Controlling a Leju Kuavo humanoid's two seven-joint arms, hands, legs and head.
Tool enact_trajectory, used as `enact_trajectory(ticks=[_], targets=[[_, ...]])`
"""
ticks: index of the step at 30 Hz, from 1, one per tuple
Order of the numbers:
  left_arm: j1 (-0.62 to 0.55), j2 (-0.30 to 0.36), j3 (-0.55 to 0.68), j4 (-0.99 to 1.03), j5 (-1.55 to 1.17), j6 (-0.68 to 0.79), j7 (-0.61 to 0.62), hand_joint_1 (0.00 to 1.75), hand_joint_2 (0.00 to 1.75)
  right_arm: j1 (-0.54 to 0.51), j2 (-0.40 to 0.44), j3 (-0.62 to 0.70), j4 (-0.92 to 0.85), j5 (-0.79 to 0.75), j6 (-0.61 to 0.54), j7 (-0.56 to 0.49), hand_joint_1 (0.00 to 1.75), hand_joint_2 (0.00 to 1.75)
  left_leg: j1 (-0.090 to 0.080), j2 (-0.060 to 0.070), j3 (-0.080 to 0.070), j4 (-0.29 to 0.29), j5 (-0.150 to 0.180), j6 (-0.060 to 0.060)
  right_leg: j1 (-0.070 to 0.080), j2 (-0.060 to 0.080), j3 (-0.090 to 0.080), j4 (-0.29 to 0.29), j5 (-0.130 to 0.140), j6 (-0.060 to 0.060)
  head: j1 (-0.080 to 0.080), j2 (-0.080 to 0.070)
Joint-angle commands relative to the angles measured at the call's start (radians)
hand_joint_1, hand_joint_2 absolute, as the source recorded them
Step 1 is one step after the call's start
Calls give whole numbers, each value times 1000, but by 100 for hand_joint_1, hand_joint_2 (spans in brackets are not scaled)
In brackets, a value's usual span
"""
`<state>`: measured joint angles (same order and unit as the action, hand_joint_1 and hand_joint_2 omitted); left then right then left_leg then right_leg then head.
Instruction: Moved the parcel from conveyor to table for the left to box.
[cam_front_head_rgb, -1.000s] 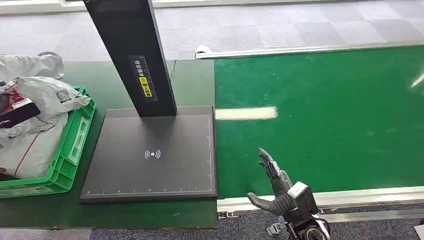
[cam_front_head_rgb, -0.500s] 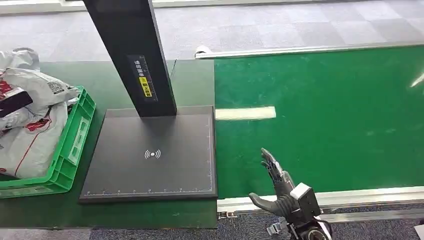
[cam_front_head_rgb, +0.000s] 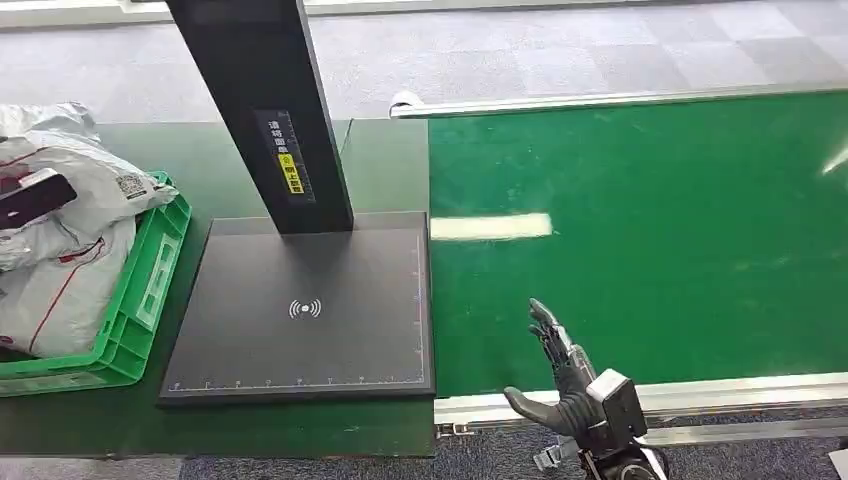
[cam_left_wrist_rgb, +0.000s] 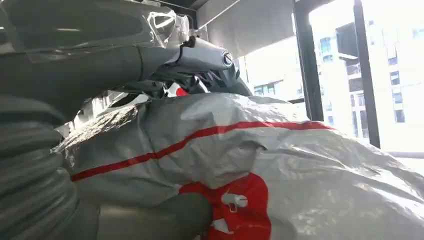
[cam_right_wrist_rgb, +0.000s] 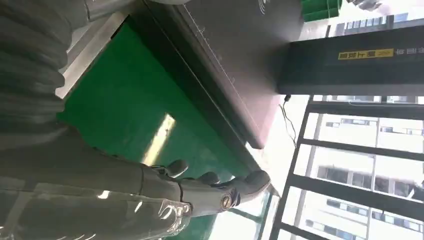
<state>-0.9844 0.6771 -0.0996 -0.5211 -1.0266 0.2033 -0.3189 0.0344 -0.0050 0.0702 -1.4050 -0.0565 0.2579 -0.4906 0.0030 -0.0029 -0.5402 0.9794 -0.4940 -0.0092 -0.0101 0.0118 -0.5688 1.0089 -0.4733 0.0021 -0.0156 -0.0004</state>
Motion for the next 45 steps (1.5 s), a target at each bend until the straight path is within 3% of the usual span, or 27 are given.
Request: enact_trajectory(ticks=[1, 2, 9, 13, 17, 28, 32, 34, 37, 41, 45], targets=[[-61, -39, -6, 77, -2, -9, 0, 49, 175, -3, 14, -24, 10, -1, -4, 4, 0, 175, 1, -2, 0, 0, 0, 0, 1, -3, 1, -1, 0, 0, 0, 0], [-68, -45, 1, 87, 10, -25, -8, 0, 175, -2, 18, -30, 7, -2, -3, 4, 0, 175, 1, -3, 0, 0, 1, 0, 1, -4, 1, -1, 0, 0, 0, 0], [-48, -80, 48, 44, 155, -151, -93, 0, 175, -2, 28, -56, 5, 11, -1, 11, 0, 175, 1, -3, -1, 0, 1, 0, 1, -4, 1, -1, 0, 0, 0, 0], [-23, -65, 34, 7, 165, -161, -93, 0, 175, -15, 26, -51, 28, 14, 3, 12, 0, 175, 1, -2, 0, -1, 1, 0, 1, -3, 2, -2, 0, 0, 0, 0], [-88, -42, -3, 34, 130, -152, -51, 0, 175, -65, 18, -49, 83, 11, 4, 10, 0, 175, 2, 0, -1, 0, 0, -1, 2, -2, 0, -1, 1, 0, 0, 0], [-67, 12, 6, -29, 125, -147, -26, 0, 175, -68, 14, -41, 94, 7, 6, 9, 0, 175, 1, 0, -1, 0, 0, 0, 1, 0, 0, 0, 1, 0, 0, 0], [-41, 70, 56, -92, 249, -358, -68, 0, 175, -67, 7, -55, 100, 8, 0, 9, 0, 175, 2, 3, -1, 0, 0, 0, 2, 2, 0, -1, 1, 0, 0, 0], [6, 92, 101, -161, 341, -446, -106, 0, 175, -55, 7, -69, 90, 7, -4, 10, 0, 175, 1, 3, -1, 0, 0, 0, 1, 2, 0, -1, 1, 0, 0, 0], [165, 55, 212, -376, 517, -556, -155, 0, 175, -31, 11, -84, 65, 4, -4, 9, 0, 175, 1, 2, 0, -2, 0, 0, 1, 1, 0, -2, 0, 0, 0, 0], [478, -76, 331, -807, 677, -540, -141, 0, 175, 0, 13, -89, 35, 1, -10, 13, 0, 175, 0, -1, 2, -5, 2, 0, 0, -4, 4, -5, 0, 0, 1, 0], [649, -214, 337, -1035, 793, -602, -170, 0, 175, 23, 6, -101, 33, -5, -17, 13, 0, 175, -2, -1, 4, -6, 1, 1, -2, -4, 5, -6, 0, 1, 0, 0]])
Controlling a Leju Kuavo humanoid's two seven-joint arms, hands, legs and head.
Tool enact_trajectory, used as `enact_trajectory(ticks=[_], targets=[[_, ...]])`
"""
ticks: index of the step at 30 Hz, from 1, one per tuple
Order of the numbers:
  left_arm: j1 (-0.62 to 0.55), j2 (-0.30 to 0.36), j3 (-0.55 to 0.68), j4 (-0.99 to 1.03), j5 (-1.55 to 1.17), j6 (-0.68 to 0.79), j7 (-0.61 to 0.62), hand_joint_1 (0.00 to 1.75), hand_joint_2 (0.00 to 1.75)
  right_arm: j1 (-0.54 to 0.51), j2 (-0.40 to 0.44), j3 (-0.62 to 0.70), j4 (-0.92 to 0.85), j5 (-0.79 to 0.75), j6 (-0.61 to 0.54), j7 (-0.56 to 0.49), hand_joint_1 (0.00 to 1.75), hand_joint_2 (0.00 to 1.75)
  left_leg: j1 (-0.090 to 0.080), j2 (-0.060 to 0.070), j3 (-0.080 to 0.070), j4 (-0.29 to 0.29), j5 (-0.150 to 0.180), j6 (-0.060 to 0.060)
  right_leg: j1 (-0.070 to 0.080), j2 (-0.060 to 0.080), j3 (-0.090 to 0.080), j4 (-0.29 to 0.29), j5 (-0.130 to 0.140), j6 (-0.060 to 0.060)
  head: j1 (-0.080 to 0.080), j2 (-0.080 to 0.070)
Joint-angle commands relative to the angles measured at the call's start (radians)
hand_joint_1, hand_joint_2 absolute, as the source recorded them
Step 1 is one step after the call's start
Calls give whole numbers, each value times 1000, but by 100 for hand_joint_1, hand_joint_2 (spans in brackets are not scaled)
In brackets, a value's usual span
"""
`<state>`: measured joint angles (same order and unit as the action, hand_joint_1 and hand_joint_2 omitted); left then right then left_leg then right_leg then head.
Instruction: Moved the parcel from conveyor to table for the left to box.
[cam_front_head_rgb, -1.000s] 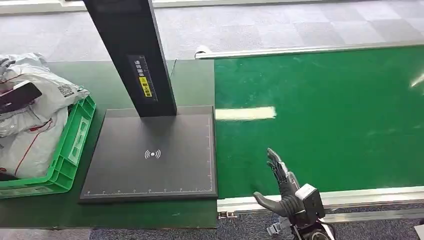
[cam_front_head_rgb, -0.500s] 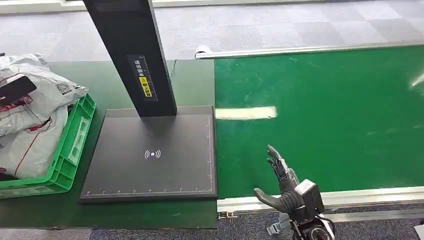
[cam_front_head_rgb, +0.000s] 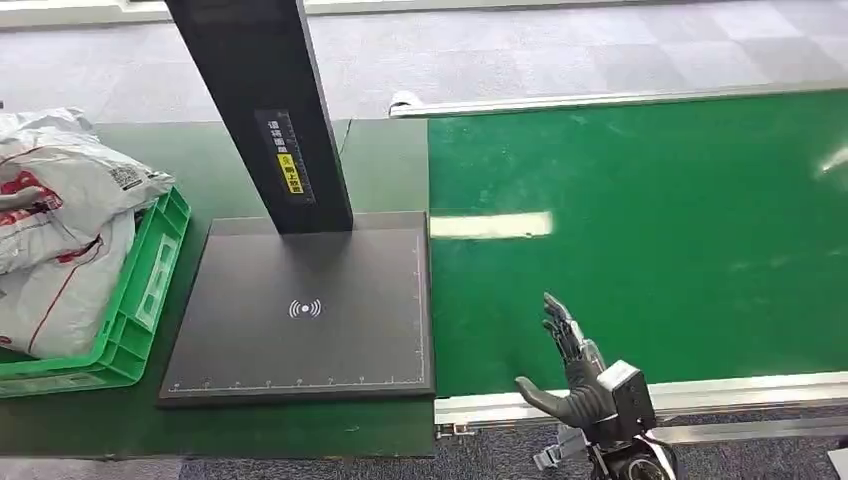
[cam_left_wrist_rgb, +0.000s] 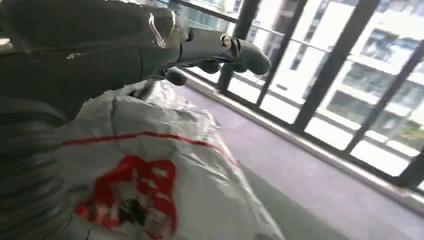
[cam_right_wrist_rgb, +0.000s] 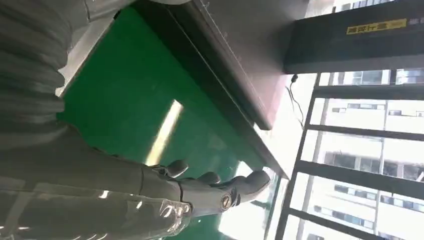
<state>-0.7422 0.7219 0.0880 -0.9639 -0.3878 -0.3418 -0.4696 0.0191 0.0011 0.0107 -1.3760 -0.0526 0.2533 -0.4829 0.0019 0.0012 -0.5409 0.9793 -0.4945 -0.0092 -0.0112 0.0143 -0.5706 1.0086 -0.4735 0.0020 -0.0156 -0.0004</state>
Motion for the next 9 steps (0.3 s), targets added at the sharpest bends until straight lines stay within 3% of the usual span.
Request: enact_trajectory(ticks=[1, 9], targets=[[421, -279, 138, -605, 167, -67, -23, 0, 175, 39, 1, -42, 6, -9, -12, 6, 0, 175, -2, -5, 4, -4, 2, 1, -2, -6, 5, -4, 0, 1, 0, 0], [409, -273, 137, -586, 195, -113, -34, 0, 175, 34, 5, -41, 9, -9, -11, 5, 0, 175, -1, -2, 1, -2, 1, 0, -1, -3, 2, -3, 1, 0, 0, 0]])
